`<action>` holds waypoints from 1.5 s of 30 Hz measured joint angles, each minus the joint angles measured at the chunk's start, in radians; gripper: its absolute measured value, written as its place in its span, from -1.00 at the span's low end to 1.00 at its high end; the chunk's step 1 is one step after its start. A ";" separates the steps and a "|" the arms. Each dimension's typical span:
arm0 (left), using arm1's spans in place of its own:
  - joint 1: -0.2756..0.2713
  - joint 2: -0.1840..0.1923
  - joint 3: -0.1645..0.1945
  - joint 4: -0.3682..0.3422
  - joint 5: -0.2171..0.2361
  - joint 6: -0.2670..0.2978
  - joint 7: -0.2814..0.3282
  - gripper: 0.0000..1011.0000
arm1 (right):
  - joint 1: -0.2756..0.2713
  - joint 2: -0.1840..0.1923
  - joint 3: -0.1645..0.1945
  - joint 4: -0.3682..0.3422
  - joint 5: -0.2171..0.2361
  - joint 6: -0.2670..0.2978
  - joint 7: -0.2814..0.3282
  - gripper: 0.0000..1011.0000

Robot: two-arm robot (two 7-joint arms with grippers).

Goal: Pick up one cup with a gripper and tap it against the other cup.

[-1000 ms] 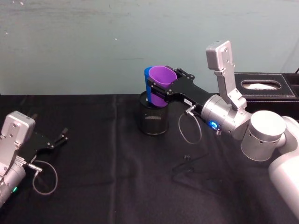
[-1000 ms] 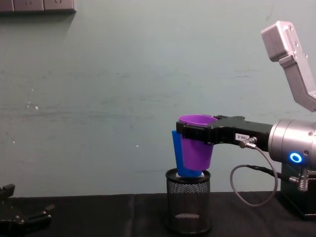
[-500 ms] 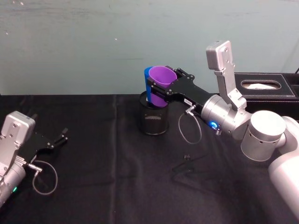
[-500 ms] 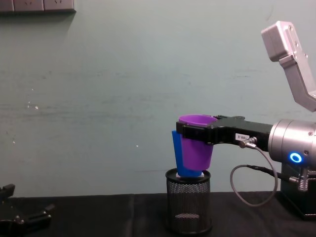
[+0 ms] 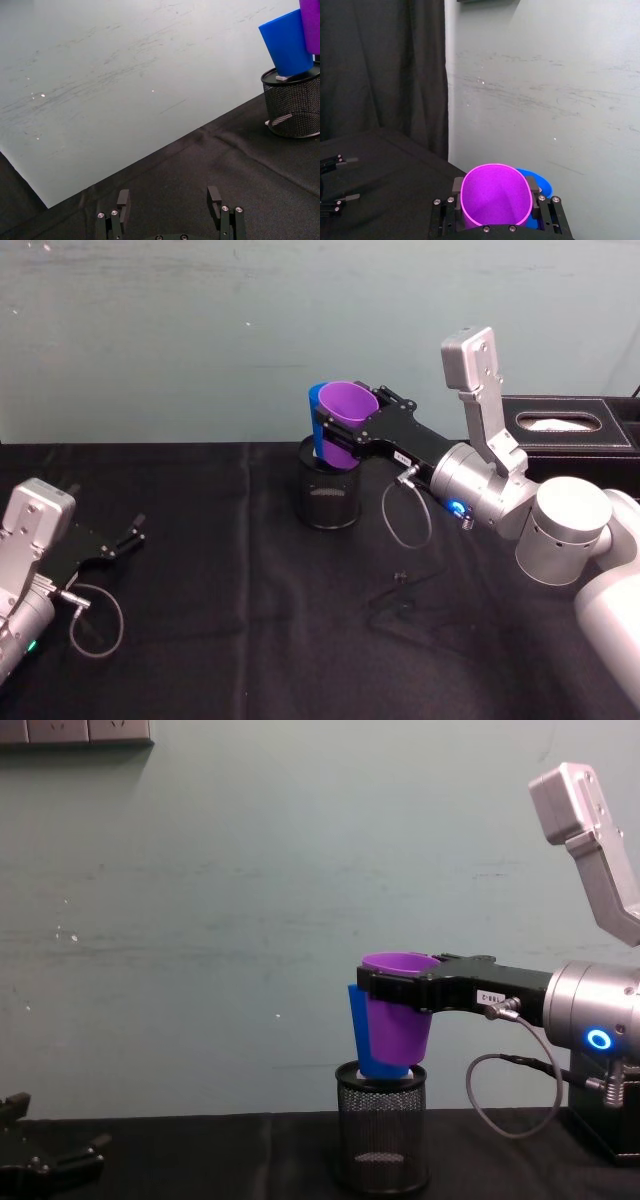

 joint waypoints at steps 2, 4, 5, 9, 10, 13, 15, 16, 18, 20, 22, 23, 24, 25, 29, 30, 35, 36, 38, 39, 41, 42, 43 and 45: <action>0.000 0.000 0.000 0.000 0.000 0.000 0.000 0.98 | 0.000 0.000 0.000 0.000 0.000 0.000 0.000 0.47; 0.000 0.000 0.000 0.000 0.000 0.000 0.000 0.98 | 0.000 0.000 0.000 0.000 0.000 0.000 0.000 0.47; 0.000 0.000 0.000 0.000 0.000 0.000 0.000 0.98 | 0.000 0.000 0.000 0.000 0.000 0.000 0.000 0.47; 0.000 0.000 0.000 0.000 0.000 0.000 0.000 0.98 | 0.000 0.000 0.000 0.000 0.000 0.000 0.000 0.47; 0.000 0.000 0.000 0.000 0.000 0.000 0.000 0.98 | 0.000 0.000 0.000 0.000 0.000 0.000 0.000 0.47; 0.000 0.000 0.000 0.000 0.000 0.000 0.000 0.98 | 0.000 0.000 0.000 0.000 0.000 0.000 0.000 0.47; 0.000 0.000 0.000 0.000 0.000 0.000 0.000 0.98 | 0.000 0.000 0.000 0.000 0.000 0.000 0.000 0.47; 0.000 0.000 0.000 0.000 0.000 0.000 0.000 0.98 | 0.000 0.000 0.000 0.000 0.000 0.000 0.000 0.47; 0.000 0.000 0.000 0.000 0.000 0.000 0.000 0.98 | 0.000 0.000 0.000 0.000 0.000 0.000 0.000 0.47; 0.000 0.000 0.000 0.000 0.000 0.000 0.000 0.98 | 0.000 0.000 0.000 0.000 0.000 0.000 0.000 0.47; 0.000 0.000 0.000 0.000 0.000 0.000 0.000 0.98 | 0.000 0.000 0.000 0.000 0.000 0.000 0.000 0.47; 0.000 0.000 0.000 0.000 0.000 0.000 0.000 0.98 | 0.000 0.000 0.000 0.000 0.000 0.000 0.000 0.47; 0.000 0.000 0.000 0.000 0.000 0.000 0.000 0.98 | 0.000 0.000 0.000 0.000 0.000 0.000 0.000 0.47; 0.000 0.000 0.000 0.000 0.000 0.000 0.000 0.98 | 0.000 0.000 0.000 0.000 0.000 0.000 0.000 0.47; 0.000 0.000 0.000 0.000 0.000 0.000 0.000 0.98 | 0.000 0.000 0.000 0.000 0.000 0.000 0.000 0.47; 0.000 0.000 0.000 0.000 0.000 0.000 0.000 0.98 | 0.000 0.000 0.000 0.000 0.000 0.000 0.000 0.47; 0.000 0.000 0.000 0.000 0.000 0.000 0.000 0.98 | 0.000 0.000 0.000 0.000 0.000 0.000 0.000 0.47; 0.000 0.000 0.000 0.000 0.000 0.000 0.000 0.98 | 0.000 0.000 0.000 0.000 0.000 0.000 0.000 0.47; 0.000 0.000 0.000 0.000 0.000 0.000 0.000 0.98 | 0.000 0.000 0.000 0.000 0.000 0.000 0.000 0.47; 0.000 0.000 0.000 0.000 0.000 0.000 0.000 0.98 | 0.000 0.000 0.000 0.000 0.000 0.000 0.000 0.47; 0.000 0.000 0.000 0.000 0.000 0.000 0.000 0.98 | 0.000 0.000 0.000 0.000 0.000 0.000 0.000 0.47; 0.000 0.000 0.000 0.000 0.000 0.000 0.000 0.98 | 0.000 0.000 0.000 0.000 0.000 0.000 0.000 0.47; 0.000 0.000 0.000 0.000 0.000 0.000 0.000 0.98 | 0.000 0.000 0.000 0.000 0.000 0.000 0.000 0.47; 0.000 0.000 0.000 0.000 0.000 0.000 0.000 0.98 | 0.000 0.000 0.000 0.000 0.000 0.000 0.000 0.47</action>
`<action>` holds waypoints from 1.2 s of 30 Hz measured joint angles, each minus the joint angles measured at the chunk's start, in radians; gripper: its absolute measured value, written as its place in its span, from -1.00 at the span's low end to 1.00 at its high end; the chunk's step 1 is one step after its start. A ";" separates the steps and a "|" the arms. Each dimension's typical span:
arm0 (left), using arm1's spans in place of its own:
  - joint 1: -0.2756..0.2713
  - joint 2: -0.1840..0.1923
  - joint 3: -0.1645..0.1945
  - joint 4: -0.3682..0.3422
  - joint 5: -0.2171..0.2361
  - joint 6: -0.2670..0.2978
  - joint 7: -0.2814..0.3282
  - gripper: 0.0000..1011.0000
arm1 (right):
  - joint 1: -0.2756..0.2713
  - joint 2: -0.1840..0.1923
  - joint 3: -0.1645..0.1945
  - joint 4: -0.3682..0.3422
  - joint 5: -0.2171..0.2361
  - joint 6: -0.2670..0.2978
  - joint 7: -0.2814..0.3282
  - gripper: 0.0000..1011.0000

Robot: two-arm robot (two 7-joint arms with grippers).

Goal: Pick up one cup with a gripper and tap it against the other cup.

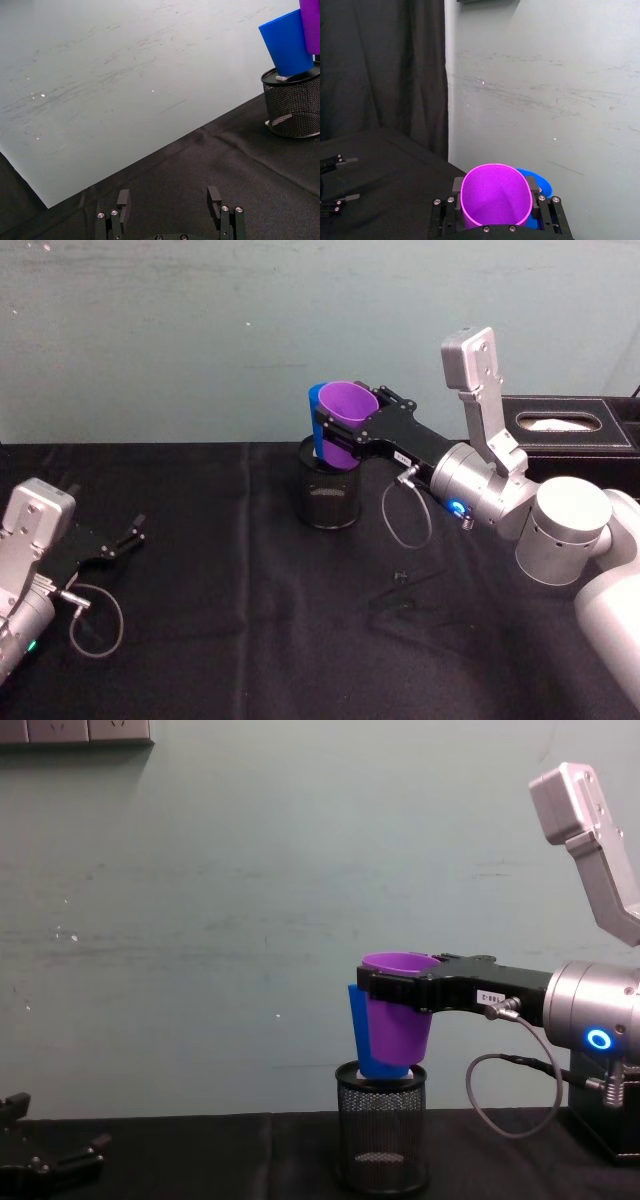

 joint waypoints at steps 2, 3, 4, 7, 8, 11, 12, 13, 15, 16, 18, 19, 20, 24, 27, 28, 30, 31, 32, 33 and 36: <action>0.000 0.000 0.000 0.000 0.000 0.000 0.000 0.98 | 0.000 0.000 0.000 0.000 0.000 0.000 0.000 0.47; 0.000 0.000 0.000 0.000 0.000 0.000 0.000 0.98 | 0.000 0.000 0.000 0.000 0.000 0.000 0.000 0.47; 0.000 0.000 0.000 0.000 0.000 0.000 0.000 0.98 | 0.000 0.000 0.000 0.000 0.000 0.000 0.000 0.47; 0.000 0.000 0.000 0.000 0.000 0.000 0.000 0.98 | 0.000 0.000 0.000 0.000 0.000 0.000 0.000 0.47; 0.000 0.000 0.000 0.000 0.000 0.000 0.000 0.98 | 0.000 0.000 0.000 0.000 0.000 0.000 0.000 0.47; 0.000 0.000 0.000 0.000 0.000 0.000 0.000 0.98 | 0.000 0.000 0.000 0.000 0.000 0.000 0.000 0.47; 0.000 0.000 0.000 0.000 0.000 0.000 0.000 0.98 | 0.000 0.000 0.000 0.000 0.000 0.000 0.000 0.47; 0.000 0.000 0.000 0.000 0.000 0.000 0.000 0.98 | 0.000 0.000 0.000 0.000 0.000 0.000 0.000 0.47; 0.000 0.000 0.000 0.000 0.000 0.000 0.000 0.98 | 0.000 0.000 0.000 0.000 0.000 0.000 0.000 0.47; 0.000 0.000 0.000 0.000 0.000 0.000 0.000 0.98 | 0.000 0.000 0.000 0.000 0.000 0.000 0.000 0.47; 0.000 0.000 0.000 0.000 0.000 0.000 0.000 0.98 | 0.000 0.000 0.000 0.000 0.000 0.000 0.000 0.47; 0.000 0.000 0.000 0.000 0.000 0.000 0.000 0.98 | 0.000 0.000 0.000 0.000 0.000 0.000 0.000 0.47; 0.000 0.000 0.000 0.000 0.000 0.000 0.000 0.98 | 0.000 0.000 0.000 0.000 0.000 0.000 0.000 0.47; 0.000 0.000 0.000 0.000 0.000 0.000 0.000 0.98 | 0.000 0.000 0.000 0.000 0.000 0.000 0.000 0.47; 0.000 0.000 0.000 0.000 0.000 0.000 0.000 0.98 | 0.000 0.000 0.000 0.000 0.000 0.000 0.000 0.47; 0.000 0.000 0.000 0.000 0.000 0.000 0.000 0.98 | 0.000 0.000 0.000 0.000 0.000 0.000 0.000 0.47; 0.000 0.000 0.000 0.000 0.000 0.000 0.000 0.98 | 0.000 0.000 0.000 0.000 0.000 0.000 0.000 0.47; 0.000 0.000 0.000 0.000 0.000 0.000 0.000 0.98 | 0.000 0.000 0.000 0.000 0.000 0.000 0.000 0.47; 0.000 0.000 0.000 0.000 0.000 0.000 0.000 0.98 | 0.000 0.000 0.000 0.000 0.000 0.000 0.000 0.47; 0.000 0.000 0.000 0.000 0.000 0.000 0.000 0.98 | 0.000 0.000 0.000 0.000 0.000 0.000 0.000 0.47; 0.000 0.000 0.000 0.000 0.000 0.000 0.000 0.98 | 0.000 0.000 0.000 0.000 0.000 0.000 0.000 0.47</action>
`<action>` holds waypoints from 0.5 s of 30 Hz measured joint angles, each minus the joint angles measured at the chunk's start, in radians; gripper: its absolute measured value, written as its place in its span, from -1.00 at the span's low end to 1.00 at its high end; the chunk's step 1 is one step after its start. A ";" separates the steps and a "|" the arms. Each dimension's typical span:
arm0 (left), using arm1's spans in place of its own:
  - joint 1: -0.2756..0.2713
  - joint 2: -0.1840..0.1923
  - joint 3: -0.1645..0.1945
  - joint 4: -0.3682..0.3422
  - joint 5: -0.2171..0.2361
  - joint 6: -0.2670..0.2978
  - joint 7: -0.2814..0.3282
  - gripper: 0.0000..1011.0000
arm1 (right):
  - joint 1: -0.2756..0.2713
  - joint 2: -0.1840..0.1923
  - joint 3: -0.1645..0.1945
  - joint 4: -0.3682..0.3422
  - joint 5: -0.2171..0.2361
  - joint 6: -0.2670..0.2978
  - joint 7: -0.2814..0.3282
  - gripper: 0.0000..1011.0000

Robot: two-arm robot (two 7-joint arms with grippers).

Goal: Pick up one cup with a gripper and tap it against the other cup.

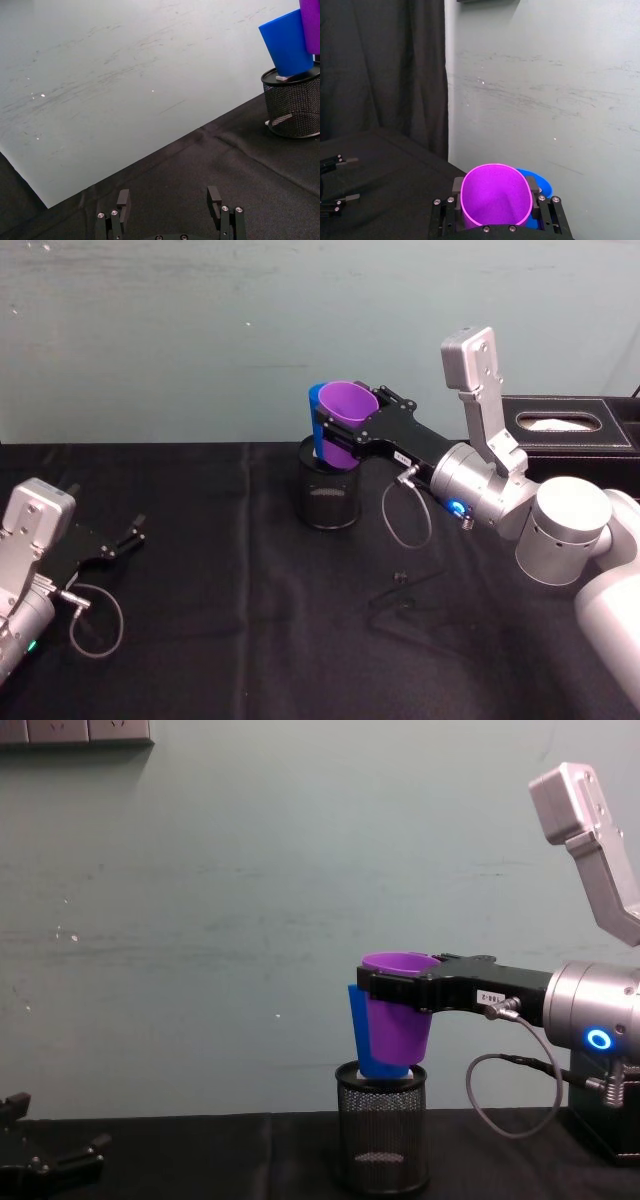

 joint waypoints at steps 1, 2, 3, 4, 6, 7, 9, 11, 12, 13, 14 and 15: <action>0.000 0.000 0.000 0.000 0.000 0.000 0.000 0.98 | 0.000 0.000 0.000 0.000 0.000 0.000 0.000 0.47; 0.000 0.000 0.000 0.000 0.000 0.000 0.000 0.98 | 0.000 0.000 0.000 0.000 0.000 0.000 0.000 0.47; 0.000 0.000 0.000 0.000 0.000 0.000 0.000 0.98 | 0.000 0.000 0.000 0.000 0.000 0.000 0.000 0.47; 0.000 0.000 0.000 0.000 0.000 0.000 0.000 0.98 | 0.000 0.000 0.000 0.000 0.000 0.000 0.000 0.47; 0.000 0.000 0.000 0.000 0.000 0.000 0.000 0.98 | 0.000 0.000 0.000 0.000 0.000 0.000 0.000 0.47; 0.000 0.000 0.000 0.000 0.000 0.000 0.000 0.98 | 0.000 0.000 0.000 0.000 0.000 0.000 0.000 0.47; 0.000 0.000 0.000 0.000 0.000 0.000 0.000 0.98 | 0.000 0.000 0.000 0.000 0.000 0.000 0.000 0.47; 0.000 0.000 0.000 0.000 0.000 0.000 0.000 0.98 | 0.000 0.000 0.000 0.000 0.000 0.000 0.000 0.47; 0.000 0.000 0.000 0.000 0.000 0.000 0.000 0.98 | 0.000 0.000 0.000 0.000 0.000 0.000 0.000 0.47; 0.000 0.000 0.000 0.000 0.000 0.000 0.000 0.98 | 0.000 0.000 0.000 0.000 0.000 0.000 0.000 0.47; 0.000 0.000 0.000 0.000 0.000 0.000 0.000 0.98 | 0.000 0.000 0.000 0.000 0.000 0.000 0.000 0.47; 0.000 0.000 0.000 0.000 0.000 0.000 0.000 0.98 | 0.000 0.000 0.000 0.000 0.000 0.000 0.000 0.47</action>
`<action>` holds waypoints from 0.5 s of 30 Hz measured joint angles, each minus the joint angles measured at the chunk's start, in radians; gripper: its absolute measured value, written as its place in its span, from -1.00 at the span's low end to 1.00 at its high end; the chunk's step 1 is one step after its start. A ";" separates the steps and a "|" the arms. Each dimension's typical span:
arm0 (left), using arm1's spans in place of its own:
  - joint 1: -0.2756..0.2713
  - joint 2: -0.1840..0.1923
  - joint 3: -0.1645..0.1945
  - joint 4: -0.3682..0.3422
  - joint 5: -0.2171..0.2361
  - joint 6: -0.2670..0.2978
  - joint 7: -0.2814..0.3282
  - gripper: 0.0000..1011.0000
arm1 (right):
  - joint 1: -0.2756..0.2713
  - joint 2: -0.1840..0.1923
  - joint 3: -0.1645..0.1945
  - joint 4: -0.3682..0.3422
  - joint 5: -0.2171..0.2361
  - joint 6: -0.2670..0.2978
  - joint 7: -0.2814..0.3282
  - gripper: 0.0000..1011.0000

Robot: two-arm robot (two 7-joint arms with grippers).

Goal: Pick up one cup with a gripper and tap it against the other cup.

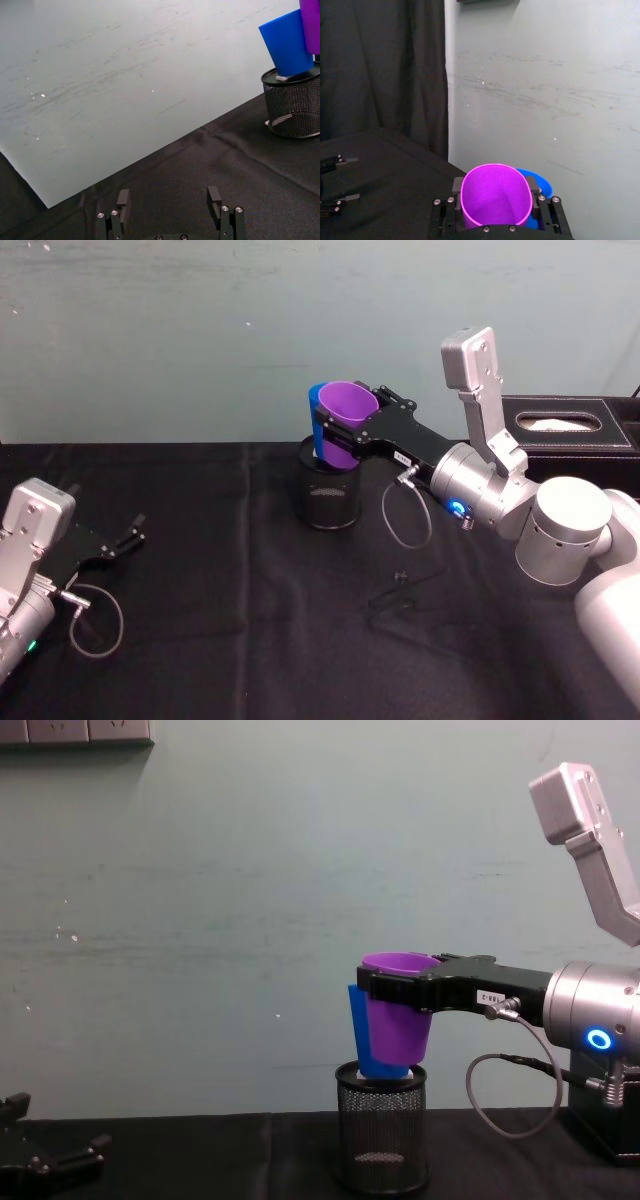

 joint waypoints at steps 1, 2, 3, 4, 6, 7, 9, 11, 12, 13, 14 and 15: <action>0.000 0.000 0.000 0.000 0.000 0.000 0.000 0.98 | 0.000 0.000 0.000 0.000 0.000 0.000 0.000 0.47; 0.000 0.000 0.000 0.000 0.000 0.000 0.000 0.98 | 0.000 0.000 0.000 0.000 0.000 0.000 0.000 0.47; 0.000 0.000 0.000 0.000 0.000 0.000 0.000 0.98 | 0.000 0.000 0.000 0.000 0.000 0.000 0.000 0.47; 0.000 0.000 0.000 0.000 0.000 0.000 0.000 0.98 | 0.000 0.000 0.000 0.000 0.000 0.000 0.000 0.47; 0.000 0.000 0.000 0.000 0.000 0.000 0.000 0.98 | 0.000 0.000 0.000 0.000 0.000 0.000 0.000 0.47; 0.000 0.000 0.000 0.000 0.000 0.000 0.000 0.98 | 0.000 0.000 0.000 0.000 0.000 0.000 0.000 0.47; 0.000 0.000 0.000 0.000 0.000 0.000 0.000 0.98 | 0.000 0.000 0.000 0.000 0.000 0.000 0.000 0.47; 0.000 0.000 0.000 0.000 0.000 0.000 0.000 0.98 | 0.000 0.000 0.000 0.000 0.000 0.000 0.000 0.47; 0.000 0.000 0.000 0.000 0.000 0.000 0.000 0.98 | 0.000 0.000 0.000 0.000 0.000 0.000 0.000 0.47; 0.000 0.000 0.000 0.000 0.000 0.000 0.000 0.98 | 0.000 0.000 0.000 0.000 0.000 0.000 0.000 0.47; 0.000 0.000 0.000 0.000 0.000 0.000 0.000 0.98 | 0.000 0.000 0.000 0.000 0.000 0.000 0.000 0.47; 0.000 0.000 0.000 0.000 0.000 0.000 0.000 0.98 | 0.000 0.000 0.000 0.000 0.000 0.000 0.000 0.47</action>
